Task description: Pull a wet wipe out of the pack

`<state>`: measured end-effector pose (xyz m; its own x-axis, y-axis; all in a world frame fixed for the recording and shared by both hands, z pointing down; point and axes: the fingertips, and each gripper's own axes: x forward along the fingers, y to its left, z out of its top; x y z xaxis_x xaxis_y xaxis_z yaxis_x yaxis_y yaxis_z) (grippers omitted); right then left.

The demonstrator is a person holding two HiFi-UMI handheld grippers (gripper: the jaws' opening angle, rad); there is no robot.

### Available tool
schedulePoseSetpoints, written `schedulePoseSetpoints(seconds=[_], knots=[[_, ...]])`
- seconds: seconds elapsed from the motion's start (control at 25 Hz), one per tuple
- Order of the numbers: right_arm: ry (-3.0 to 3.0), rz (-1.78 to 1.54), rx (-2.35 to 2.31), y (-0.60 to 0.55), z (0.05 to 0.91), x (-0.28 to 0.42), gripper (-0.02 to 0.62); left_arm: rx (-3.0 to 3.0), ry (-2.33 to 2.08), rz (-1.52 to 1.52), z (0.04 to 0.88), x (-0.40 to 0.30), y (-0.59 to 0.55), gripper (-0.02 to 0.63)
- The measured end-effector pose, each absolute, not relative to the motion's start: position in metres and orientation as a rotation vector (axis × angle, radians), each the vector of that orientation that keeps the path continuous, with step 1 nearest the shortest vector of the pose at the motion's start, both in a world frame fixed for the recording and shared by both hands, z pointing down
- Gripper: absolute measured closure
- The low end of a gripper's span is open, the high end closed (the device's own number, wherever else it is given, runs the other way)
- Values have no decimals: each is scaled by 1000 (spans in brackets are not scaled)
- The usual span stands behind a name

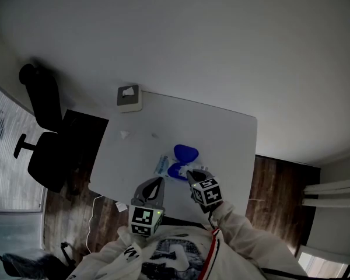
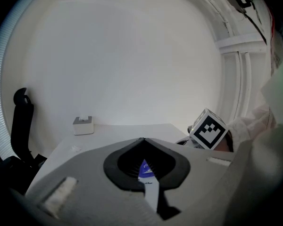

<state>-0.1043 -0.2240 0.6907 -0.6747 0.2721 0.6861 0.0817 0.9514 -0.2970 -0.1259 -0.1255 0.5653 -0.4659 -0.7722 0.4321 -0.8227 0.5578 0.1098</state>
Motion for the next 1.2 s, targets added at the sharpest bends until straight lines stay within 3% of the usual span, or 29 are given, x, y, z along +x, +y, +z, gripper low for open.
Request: schedulePoseSetpoints(seconds=[1.2], knots=[[-2599,380,92,-283,572,-86,586,1546,-2377,190,523,-151,-171,601]])
